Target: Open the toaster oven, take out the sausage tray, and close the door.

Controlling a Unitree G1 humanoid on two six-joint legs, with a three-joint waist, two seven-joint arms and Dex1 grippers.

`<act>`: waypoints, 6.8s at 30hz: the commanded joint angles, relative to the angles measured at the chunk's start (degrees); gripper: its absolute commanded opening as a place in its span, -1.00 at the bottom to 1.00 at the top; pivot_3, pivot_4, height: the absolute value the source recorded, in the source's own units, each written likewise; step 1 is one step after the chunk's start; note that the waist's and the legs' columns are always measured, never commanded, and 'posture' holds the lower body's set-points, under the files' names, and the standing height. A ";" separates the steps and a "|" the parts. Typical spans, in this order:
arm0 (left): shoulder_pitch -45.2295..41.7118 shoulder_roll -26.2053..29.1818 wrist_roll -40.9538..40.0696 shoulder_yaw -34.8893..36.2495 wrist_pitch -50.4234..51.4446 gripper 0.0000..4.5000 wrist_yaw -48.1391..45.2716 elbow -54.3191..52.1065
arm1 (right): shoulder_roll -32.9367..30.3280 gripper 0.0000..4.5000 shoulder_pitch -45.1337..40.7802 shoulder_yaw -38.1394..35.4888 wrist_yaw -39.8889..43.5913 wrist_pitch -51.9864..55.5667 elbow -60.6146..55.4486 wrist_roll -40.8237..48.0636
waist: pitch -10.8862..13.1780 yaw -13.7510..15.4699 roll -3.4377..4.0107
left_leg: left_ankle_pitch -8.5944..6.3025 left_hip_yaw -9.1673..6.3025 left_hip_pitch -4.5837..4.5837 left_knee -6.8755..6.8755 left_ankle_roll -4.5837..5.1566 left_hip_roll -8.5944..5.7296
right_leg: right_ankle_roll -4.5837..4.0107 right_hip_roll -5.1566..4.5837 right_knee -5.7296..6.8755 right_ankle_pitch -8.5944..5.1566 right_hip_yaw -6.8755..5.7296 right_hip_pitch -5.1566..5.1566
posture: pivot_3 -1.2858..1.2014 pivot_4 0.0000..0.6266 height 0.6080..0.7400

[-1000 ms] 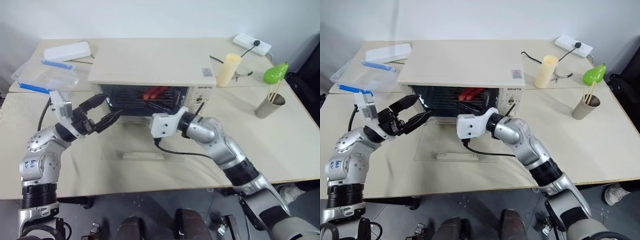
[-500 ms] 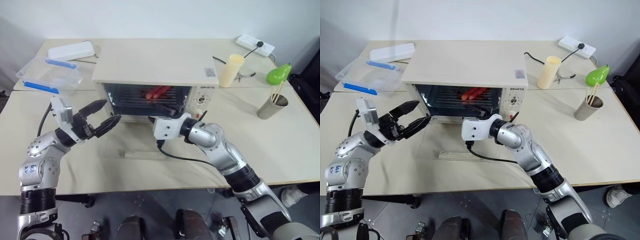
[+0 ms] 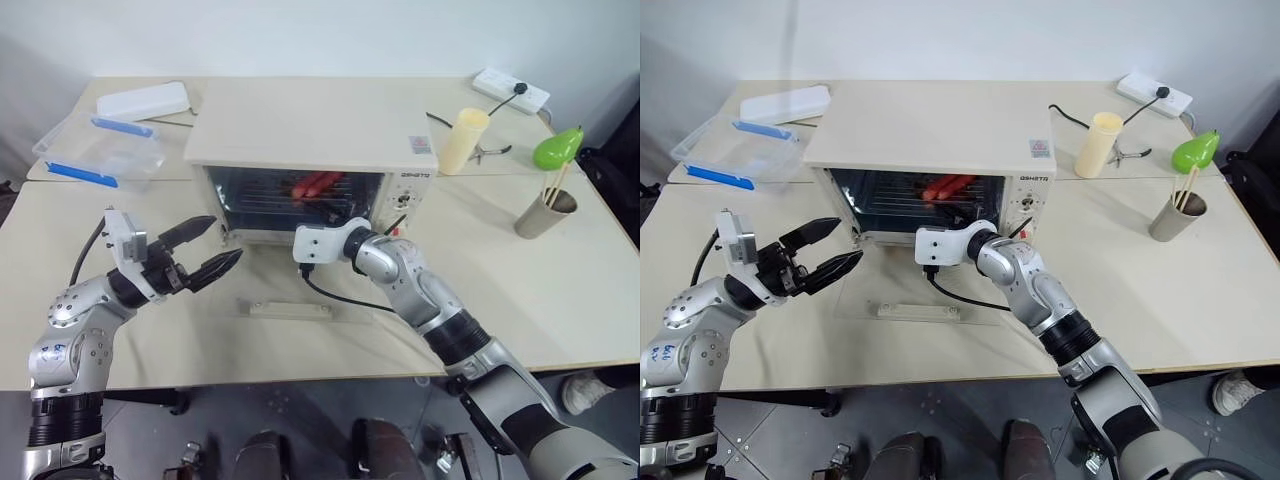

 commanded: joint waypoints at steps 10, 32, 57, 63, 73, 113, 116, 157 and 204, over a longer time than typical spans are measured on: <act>-3.92 0.04 -1.14 1.02 -0.60 1.00 -0.57 1.40 | -0.95 -0.97 -2.06 -2.24 0.86 -3.25 -4.96 1.67 | -0.01 0.07 -0.02 | 0.00 -0.02 -0.01 -0.01 0.00 0.01 | 0.00 0.02 0.00 0.00 -0.01 0.00 | 0.03 -0.52 1.00; -5.10 1.78 -3.12 2.24 5.15 1.00 -1.25 4.93 | -14.11 -0.97 14.64 -4.75 12.56 -15.61 -22.81 11.67 | -0.01 0.87 -0.02 | -0.01 -0.07 -0.01 -0.09 0.00 -0.04 | 0.00 -0.04 -0.03 0.00 -0.12 0.00 | 0.03 -0.52 1.00; -1.50 8.71 -13.24 5.56 28.79 1.00 0.24 -2.90 | -14.65 -0.97 12.92 -7.39 13.05 -20.03 -21.38 14.07 | 0.01 1.73 -0.05 | 0.01 0.06 -0.01 0.14 0.01 0.00 | -0.03 0.02 -0.10 -0.02 0.05 0.06 | 0.03 -0.52 1.00; -1.96 6.79 -17.39 4.46 32.43 1.00 0.81 -5.36 | -17.67 -0.97 16.60 -7.60 15.46 -23.82 -23.56 16.48 | 0.01 1.85 -0.04 | 0.02 0.01 -0.02 0.14 0.00 0.00 | -0.05 0.00 -0.07 -0.02 0.12 0.06 | 0.03 -0.52 1.00; -8.06 3.11 -14.03 2.16 29.11 1.00 3.78 -0.68 | -22.29 -0.97 23.09 -10.44 17.58 -25.37 -28.51 21.31 | 0.01 1.91 -0.05 | 0.00 0.00 -0.02 0.14 0.02 -0.04 | -0.04 0.01 -0.09 -0.02 0.11 0.08 | 0.03 -0.52 1.00; -0.96 5.79 -75.00 1.52 56.02 -0.27 51.79 4.39 | -23.83 -1.00 20.79 -10.96 21.74 -35.48 -26.49 27.64 | 0.01 1.74 -0.06 | 0.01 -0.14 0.03 0.40 0.04 0.04 | -0.04 0.03 -0.01 -0.02 0.72 0.18 | 0.03 -0.52 1.00; -0.45 4.05 -75.00 2.09 55.64 -0.69 51.80 4.66 | -23.73 -1.00 20.55 -11.00 21.95 -35.67 -26.08 28.31 | 0.01 1.80 -0.06 | 0.02 -0.13 0.03 0.40 0.03 0.00 | -0.04 0.05 -0.02 -0.02 0.72 0.18 | 0.03 -0.52 1.00; 48.97 -8.19 -75.00 35.92 46.79 -1.00 32.65 -3.85 | -28.71 -0.99 32.55 -31.35 43.59 9.22 -7.41 68.11 | 0.01 2.64 -0.04 | -0.12 0.27 0.04 0.24 0.24 0.12 | -0.28 -0.01 -0.47 -0.15 1.08 0.14 | 0.03 -0.52 1.00; 43.66 -9.53 -75.00 36.59 55.39 -1.00 39.78 -0.08 | -24.41 -0.13 26.67 -35.03 50.18 19.98 -25.50 76.73 | -0.14 3.43 -0.24 | -0.33 0.20 -0.01 0.20 0.24 0.08 | -0.35 0.01 -0.40 -0.19 1.09 0.06 | 0.03 -0.52 1.00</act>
